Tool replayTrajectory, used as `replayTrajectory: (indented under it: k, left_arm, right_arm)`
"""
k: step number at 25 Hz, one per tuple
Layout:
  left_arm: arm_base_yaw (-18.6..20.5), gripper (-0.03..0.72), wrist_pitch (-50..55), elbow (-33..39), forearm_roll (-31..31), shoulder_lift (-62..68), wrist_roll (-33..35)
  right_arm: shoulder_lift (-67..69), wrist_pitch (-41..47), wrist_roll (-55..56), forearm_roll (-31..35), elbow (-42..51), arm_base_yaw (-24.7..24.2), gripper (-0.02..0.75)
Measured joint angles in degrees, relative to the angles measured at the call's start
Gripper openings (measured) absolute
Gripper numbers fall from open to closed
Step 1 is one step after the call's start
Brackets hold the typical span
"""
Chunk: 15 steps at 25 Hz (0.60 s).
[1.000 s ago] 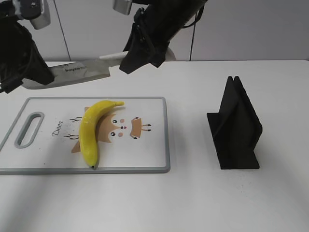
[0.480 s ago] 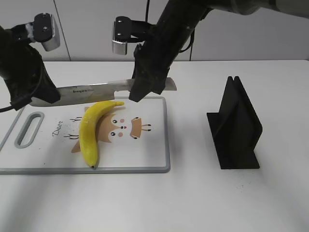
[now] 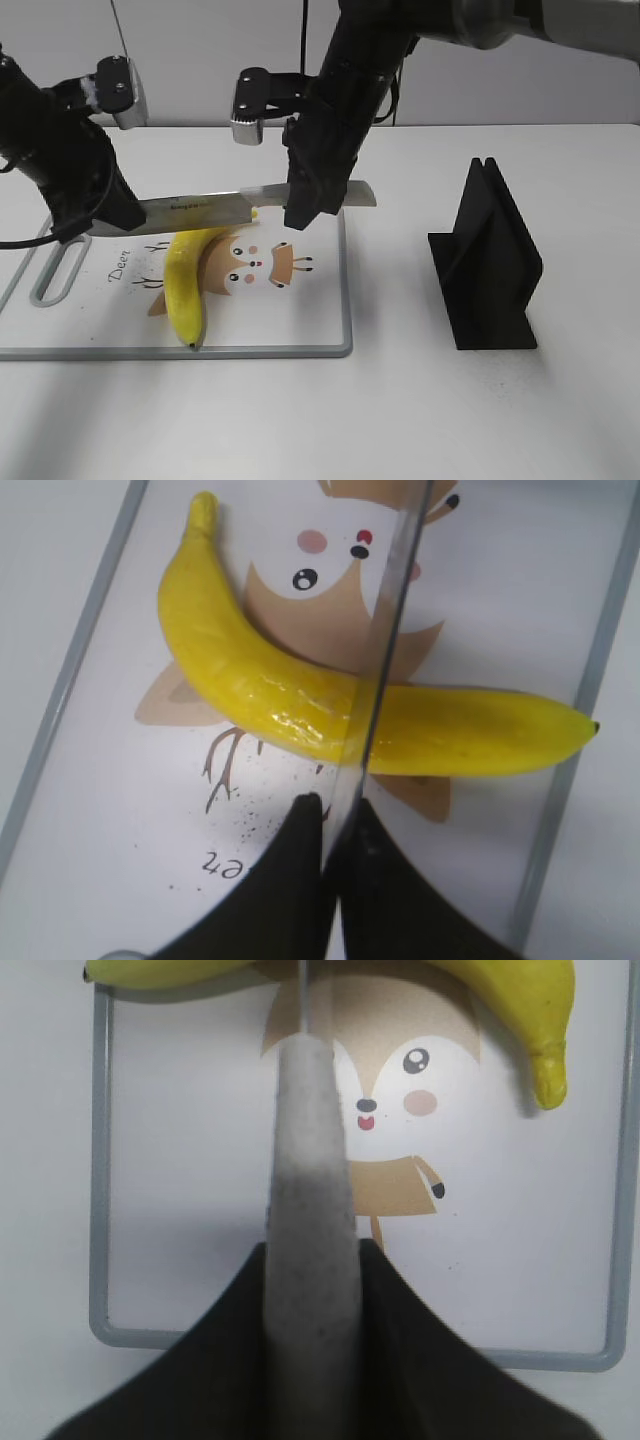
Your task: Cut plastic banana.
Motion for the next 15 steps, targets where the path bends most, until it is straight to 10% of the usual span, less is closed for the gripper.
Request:
replayTrajectory:
  k: [15]
  left_arm:
    - [-0.42, 0.024, -2.73, -0.87, -1.08, 7.98, 0.51]
  right_arm:
    - [5.97, -1.65, 1.06, -2.01, 0.1, -0.07, 0.183]
